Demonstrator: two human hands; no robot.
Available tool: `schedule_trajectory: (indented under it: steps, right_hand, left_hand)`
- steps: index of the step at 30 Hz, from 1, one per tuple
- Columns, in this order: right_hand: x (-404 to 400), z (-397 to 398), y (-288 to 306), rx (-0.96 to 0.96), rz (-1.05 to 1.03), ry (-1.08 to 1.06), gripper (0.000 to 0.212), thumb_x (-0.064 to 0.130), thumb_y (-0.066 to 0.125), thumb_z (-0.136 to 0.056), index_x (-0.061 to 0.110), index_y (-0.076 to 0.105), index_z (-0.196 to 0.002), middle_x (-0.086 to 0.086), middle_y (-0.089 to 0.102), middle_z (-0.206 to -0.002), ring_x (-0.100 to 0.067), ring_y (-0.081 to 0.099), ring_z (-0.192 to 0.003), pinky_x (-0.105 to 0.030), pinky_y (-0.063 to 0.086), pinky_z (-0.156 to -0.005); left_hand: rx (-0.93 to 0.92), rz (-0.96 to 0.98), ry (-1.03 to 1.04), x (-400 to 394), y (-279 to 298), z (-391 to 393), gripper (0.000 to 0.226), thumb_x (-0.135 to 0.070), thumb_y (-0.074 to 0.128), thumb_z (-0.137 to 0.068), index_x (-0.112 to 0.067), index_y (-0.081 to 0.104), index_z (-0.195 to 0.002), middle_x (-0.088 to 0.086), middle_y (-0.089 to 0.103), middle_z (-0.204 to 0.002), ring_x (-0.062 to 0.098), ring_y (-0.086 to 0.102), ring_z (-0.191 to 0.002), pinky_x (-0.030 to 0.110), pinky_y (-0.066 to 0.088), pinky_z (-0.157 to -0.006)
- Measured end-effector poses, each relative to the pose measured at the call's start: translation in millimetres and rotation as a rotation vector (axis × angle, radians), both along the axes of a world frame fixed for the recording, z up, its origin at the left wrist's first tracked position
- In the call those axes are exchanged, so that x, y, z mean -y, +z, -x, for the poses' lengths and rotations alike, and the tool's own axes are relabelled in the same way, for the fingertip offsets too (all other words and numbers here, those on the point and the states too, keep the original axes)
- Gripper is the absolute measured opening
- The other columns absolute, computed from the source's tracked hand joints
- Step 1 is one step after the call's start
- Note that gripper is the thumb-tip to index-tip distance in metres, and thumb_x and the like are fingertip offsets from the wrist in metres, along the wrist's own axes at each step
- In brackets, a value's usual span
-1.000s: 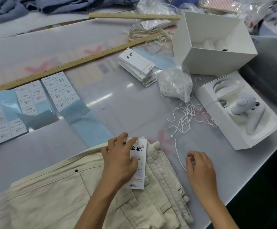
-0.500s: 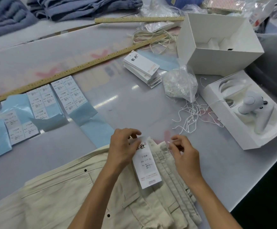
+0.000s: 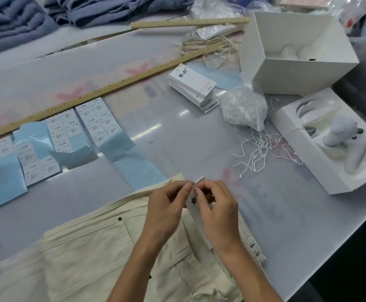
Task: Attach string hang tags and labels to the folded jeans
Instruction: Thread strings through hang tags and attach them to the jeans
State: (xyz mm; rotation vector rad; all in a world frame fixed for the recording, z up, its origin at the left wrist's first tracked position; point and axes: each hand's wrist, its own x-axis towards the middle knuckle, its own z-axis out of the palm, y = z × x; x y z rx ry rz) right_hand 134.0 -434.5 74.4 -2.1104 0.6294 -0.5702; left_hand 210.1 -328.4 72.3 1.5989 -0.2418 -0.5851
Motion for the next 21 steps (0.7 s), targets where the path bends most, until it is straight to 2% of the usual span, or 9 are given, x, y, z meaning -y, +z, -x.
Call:
schedule_trajectory:
  steps: [4, 7, 9, 11, 13, 17, 19, 21]
  right_hand:
    - [-2.7, 1.7, 2.9, -0.018, 0.048, -0.004, 0.007, 0.009, 0.069, -0.093, 0.015, 0.066, -0.093, 0.008, 0.061, -0.091, -0.012, 0.06, -0.08, -0.029, 0.052, -0.069]
    - [0.7, 4.6, 4.6, -0.017, 0.013, 0.027, 0.012, 0.006, 0.071, -0.09, 0.017, 0.066, -0.091, 0.009, 0.061, -0.09, -0.009, 0.06, -0.08, -0.019, 0.049, -0.07]
    - [3.6, 7.6, 5.9, -0.016, -0.02, 0.083, 0.014, 0.004, 0.071, -0.089, 0.017, 0.067, -0.09, 0.009, 0.062, -0.09, -0.01, 0.061, -0.082, -0.015, 0.047, -0.072]
    - [3.4, 12.0, 6.4, -0.037, -0.029, 0.124, 0.015, 0.004, 0.073, -0.088, 0.018, 0.068, -0.088, 0.01, 0.062, -0.089, -0.01, 0.061, -0.083, -0.016, 0.048, -0.072]
    - [-0.4, 17.3, 6.0, -0.059, -0.046, 0.161, 0.017, 0.005, 0.074, -0.088, 0.021, 0.067, -0.088, 0.012, 0.062, -0.088, -0.009, 0.061, -0.083, -0.013, 0.045, -0.072]
    - [-16.8, 29.4, -0.3, -0.088, -0.128, 0.171, 0.017, 0.008, 0.074, -0.088, 0.024, 0.068, -0.088, 0.014, 0.063, -0.088, -0.008, 0.063, -0.085, -0.011, 0.046, -0.072]
    - [-25.5, 34.3, -2.6, -0.086, -0.25, 0.107, 0.019, 0.009, 0.073, -0.089, 0.027, 0.068, -0.087, 0.012, 0.067, -0.087, -0.011, 0.066, -0.084, -0.015, 0.049, -0.071]
    - [-31.6, 37.8, -4.0, -0.089, -0.346, 0.043, 0.02, 0.009, 0.072, -0.09, 0.028, 0.068, -0.085, 0.01, 0.069, -0.086, -0.012, 0.068, -0.082, -0.016, 0.051, -0.07]
  left_hand:
    - [-0.183, 0.158, 0.0, -5.2, 4.6, 7.0, 0.026, -0.019, 0.055, -0.104, -0.017, 0.08, -0.105, 0.009, 0.078, -0.1, 0.025, 0.075, -0.095, 0.03, 0.06, -0.076]
    - [-0.388, 0.251, -0.055, -18.9, -0.4, 1.6, 0.031, -0.011, 0.055, -0.091, -0.007, 0.076, -0.113, 0.019, 0.073, -0.116, 0.035, 0.07, -0.109, 0.043, 0.059, -0.088]
    - [-0.481, 0.272, -0.122, -31.0, -4.3, -2.3, 0.037, -0.005, 0.055, -0.086, -0.006, 0.075, -0.116, 0.02, 0.072, -0.119, 0.032, 0.07, -0.108, 0.047, 0.057, -0.094]
    - [-0.564, 0.305, -0.19, -42.5, -7.9, -3.4, 0.035, -0.002, 0.059, -0.088, -0.004, 0.073, -0.12, 0.021, 0.071, -0.121, 0.027, 0.07, -0.106, 0.048, 0.056, -0.096]
    - [-0.54, 0.276, -0.214, -50.6, -10.0, -1.7, 0.029, -0.003, 0.068, -0.09, -0.004, 0.074, -0.118, 0.02, 0.071, -0.121, 0.027, 0.069, -0.108, 0.041, 0.057, -0.091]
    - [-0.271, 0.103, -0.116, -51.5, -7.9, 10.9, 0.015, -0.017, 0.079, -0.084, -0.013, 0.081, -0.098, 0.012, 0.078, -0.1, 0.024, 0.075, -0.094, 0.027, 0.058, -0.077]
    - [-0.218, 0.039, -0.05, -48.0, -9.1, 20.5, 0.006, -0.016, 0.08, -0.084, -0.016, 0.082, -0.09, 0.01, 0.078, -0.091, 0.024, 0.076, -0.088, 0.028, 0.059, -0.074]
    - [-0.243, -0.001, 0.015, -45.6, -13.0, 31.1, 0.002, -0.014, 0.079, -0.086, -0.015, 0.081, -0.086, 0.011, 0.078, -0.087, 0.027, 0.076, -0.084, 0.034, 0.061, -0.073]
